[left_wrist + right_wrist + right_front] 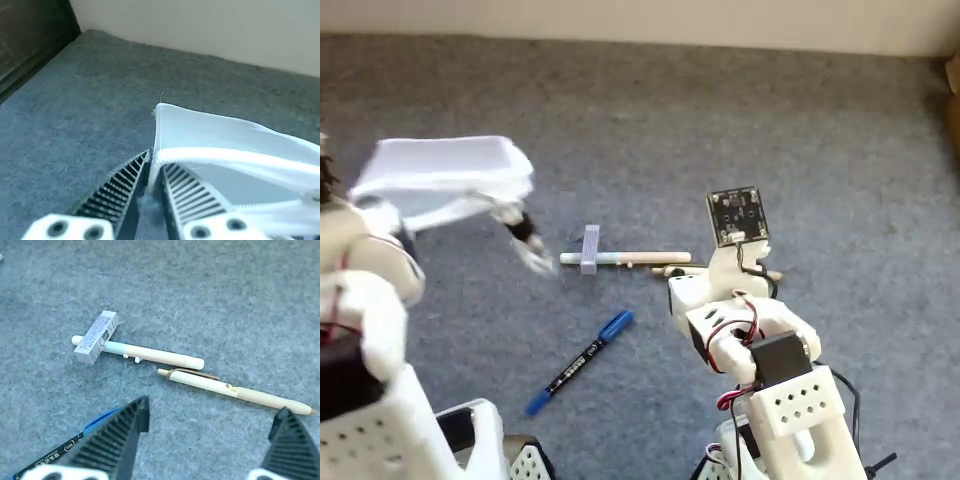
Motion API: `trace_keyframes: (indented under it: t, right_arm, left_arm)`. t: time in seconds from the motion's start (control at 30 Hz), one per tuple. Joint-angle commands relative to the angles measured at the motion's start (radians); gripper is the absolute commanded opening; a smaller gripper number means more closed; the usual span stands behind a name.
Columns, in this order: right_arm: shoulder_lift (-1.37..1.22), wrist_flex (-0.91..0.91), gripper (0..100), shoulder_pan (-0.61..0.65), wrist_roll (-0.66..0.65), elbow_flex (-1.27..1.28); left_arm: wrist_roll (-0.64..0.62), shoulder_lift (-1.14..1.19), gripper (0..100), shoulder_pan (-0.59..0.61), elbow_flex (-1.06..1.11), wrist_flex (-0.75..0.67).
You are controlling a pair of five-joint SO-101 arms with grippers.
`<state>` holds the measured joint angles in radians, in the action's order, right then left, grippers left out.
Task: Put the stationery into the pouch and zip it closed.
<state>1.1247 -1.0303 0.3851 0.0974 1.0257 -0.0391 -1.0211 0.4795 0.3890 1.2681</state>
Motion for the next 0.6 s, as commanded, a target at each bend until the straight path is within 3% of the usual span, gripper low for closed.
trace_keyframes:
  t: [0.0, 0.23, 0.57]
  right_arm:
    - [0.022, 0.028, 35.4, -0.012, 0.005, -0.012]
    - [0.022, 0.028, 35.4, -0.012, 0.006, -0.012]
    - [0.022, 0.028, 35.4, -0.012, 0.003, -0.012]
  left_arm:
    - [0.002, 0.114, 1, 0.116, -0.151, -0.003]
    - [0.083, 0.277, 1, 0.202, -0.229, -0.006]
    - [0.276, 0.476, 1, 0.208, -0.228, -0.052]
